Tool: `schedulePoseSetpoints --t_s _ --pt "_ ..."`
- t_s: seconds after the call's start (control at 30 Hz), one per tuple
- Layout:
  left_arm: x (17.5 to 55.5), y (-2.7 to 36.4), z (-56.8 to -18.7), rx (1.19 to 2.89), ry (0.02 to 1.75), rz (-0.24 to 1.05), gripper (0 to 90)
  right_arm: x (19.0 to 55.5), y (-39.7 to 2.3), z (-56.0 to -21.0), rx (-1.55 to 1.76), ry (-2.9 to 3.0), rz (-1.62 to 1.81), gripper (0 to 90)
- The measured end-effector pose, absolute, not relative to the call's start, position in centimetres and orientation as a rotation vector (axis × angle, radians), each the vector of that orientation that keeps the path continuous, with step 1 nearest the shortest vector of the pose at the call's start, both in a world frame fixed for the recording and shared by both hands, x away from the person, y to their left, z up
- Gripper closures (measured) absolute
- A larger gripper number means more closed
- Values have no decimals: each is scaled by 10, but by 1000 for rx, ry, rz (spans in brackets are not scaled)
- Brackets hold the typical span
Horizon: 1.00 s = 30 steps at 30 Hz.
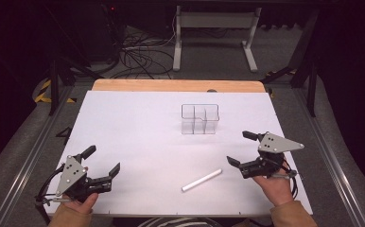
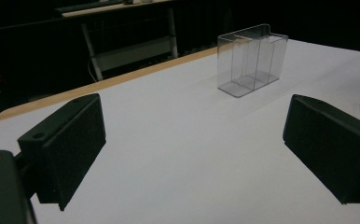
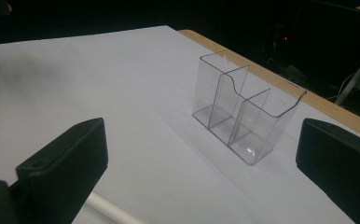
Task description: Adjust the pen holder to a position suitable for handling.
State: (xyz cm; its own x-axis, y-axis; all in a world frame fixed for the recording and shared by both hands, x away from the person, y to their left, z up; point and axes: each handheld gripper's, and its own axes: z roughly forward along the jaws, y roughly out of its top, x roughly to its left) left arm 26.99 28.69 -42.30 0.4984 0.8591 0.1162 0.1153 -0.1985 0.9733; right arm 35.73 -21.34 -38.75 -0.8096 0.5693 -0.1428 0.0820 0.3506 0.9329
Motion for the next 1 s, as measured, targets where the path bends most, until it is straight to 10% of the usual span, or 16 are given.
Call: schedulePoseSetpoints --t_s 1.0 --pt "264 292 -425 1642 876 854 69 402 -178 -344 388 2346 1257 146"
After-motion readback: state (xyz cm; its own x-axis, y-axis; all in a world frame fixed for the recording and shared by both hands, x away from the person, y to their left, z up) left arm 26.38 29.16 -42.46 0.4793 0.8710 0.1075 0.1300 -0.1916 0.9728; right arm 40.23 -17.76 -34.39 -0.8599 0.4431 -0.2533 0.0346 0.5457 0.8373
